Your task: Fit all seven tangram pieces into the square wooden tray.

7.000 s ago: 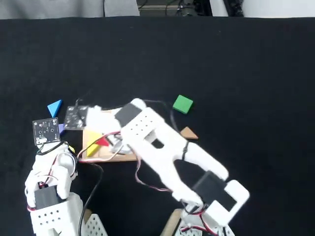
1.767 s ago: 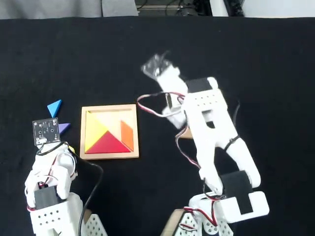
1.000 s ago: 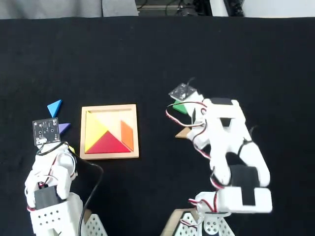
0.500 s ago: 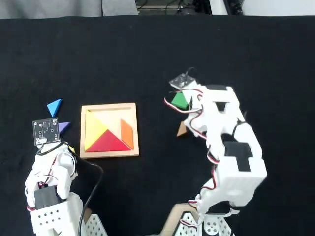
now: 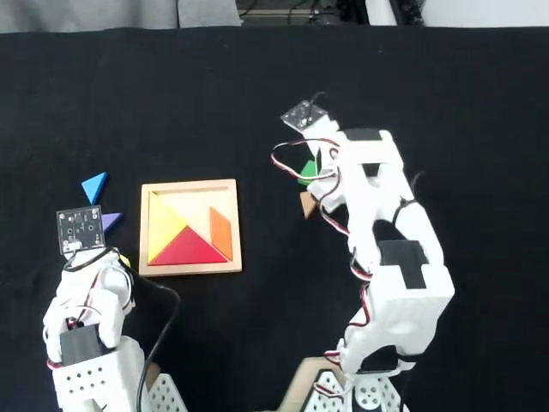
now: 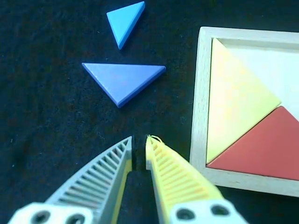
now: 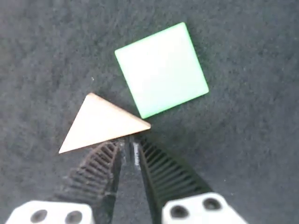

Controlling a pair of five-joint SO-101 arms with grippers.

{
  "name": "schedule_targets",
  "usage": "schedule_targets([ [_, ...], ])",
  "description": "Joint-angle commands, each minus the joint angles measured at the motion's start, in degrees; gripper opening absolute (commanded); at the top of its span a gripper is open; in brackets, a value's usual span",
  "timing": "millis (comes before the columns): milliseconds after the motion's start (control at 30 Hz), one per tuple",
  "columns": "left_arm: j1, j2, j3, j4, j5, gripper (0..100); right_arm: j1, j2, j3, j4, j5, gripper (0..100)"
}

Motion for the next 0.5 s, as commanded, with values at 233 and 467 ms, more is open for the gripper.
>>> schedule_targets([
  [233,0.57,-0.26,-0.22,-0.70,-0.44,7,-5.71,-0.22,-5.85,-1.85,-1.76,1.1],
  [467,0.57,-0.26,-0.22,-0.70,-0.44,7,-5.45,-0.92,-10.24,3.78,-4.40,1.1],
])
